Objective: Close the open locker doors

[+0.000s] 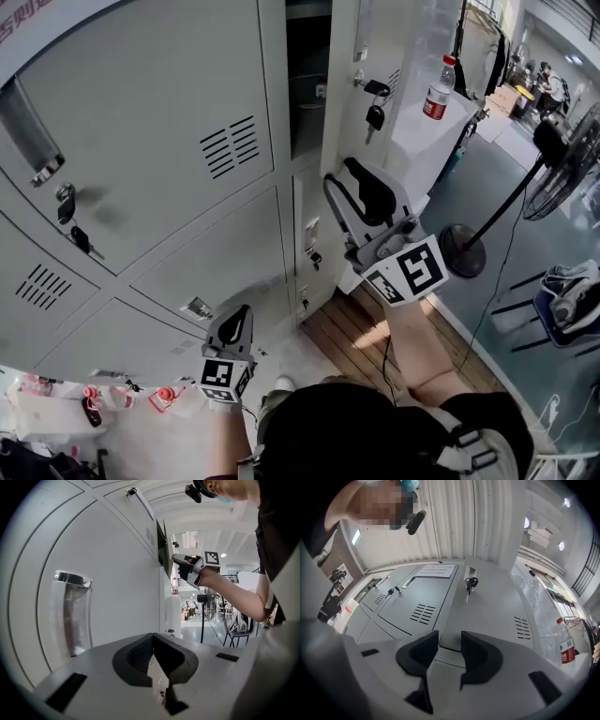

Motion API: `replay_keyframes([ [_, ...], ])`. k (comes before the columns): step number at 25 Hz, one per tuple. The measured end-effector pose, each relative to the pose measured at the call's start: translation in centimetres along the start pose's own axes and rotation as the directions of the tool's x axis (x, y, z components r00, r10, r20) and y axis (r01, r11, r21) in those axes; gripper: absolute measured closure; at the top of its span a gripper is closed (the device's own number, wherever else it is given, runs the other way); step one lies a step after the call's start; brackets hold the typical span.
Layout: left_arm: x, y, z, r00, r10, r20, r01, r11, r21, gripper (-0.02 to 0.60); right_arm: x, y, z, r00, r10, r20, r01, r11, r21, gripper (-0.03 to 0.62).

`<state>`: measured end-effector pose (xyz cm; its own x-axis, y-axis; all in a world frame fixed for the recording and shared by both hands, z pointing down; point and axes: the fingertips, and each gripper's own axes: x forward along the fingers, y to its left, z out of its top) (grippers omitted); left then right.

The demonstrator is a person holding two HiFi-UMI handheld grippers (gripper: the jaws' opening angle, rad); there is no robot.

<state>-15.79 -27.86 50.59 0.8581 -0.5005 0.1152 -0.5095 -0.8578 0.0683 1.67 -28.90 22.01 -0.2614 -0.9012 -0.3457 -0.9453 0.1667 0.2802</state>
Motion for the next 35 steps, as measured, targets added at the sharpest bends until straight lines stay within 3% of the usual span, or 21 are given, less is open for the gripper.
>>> replay_keyframes([
  [17,-2.6,4.1,-0.7,0.991,0.134,-0.013,-0.134,0.991,-0.008,0.574,5.2,0.4,-2.3,0.999,0.04,0.008,-0.04,0.998,0.045,0.456],
  [27,-3.1,4.4,-0.8,0.986,0.164,-0.014,-0.164,0.986,-0.011,0.574,5.6,0.2,-2.5,0.999,0.046,0.029,-0.048,0.996,0.073,0.464],
  [35,-2.4,3.5,-0.8,0.99,0.142,-0.015,-0.142,0.99,-0.008,0.574,4.3,0.1,-2.8,0.998,0.066,0.005,-0.066,0.995,0.079,0.462],
])
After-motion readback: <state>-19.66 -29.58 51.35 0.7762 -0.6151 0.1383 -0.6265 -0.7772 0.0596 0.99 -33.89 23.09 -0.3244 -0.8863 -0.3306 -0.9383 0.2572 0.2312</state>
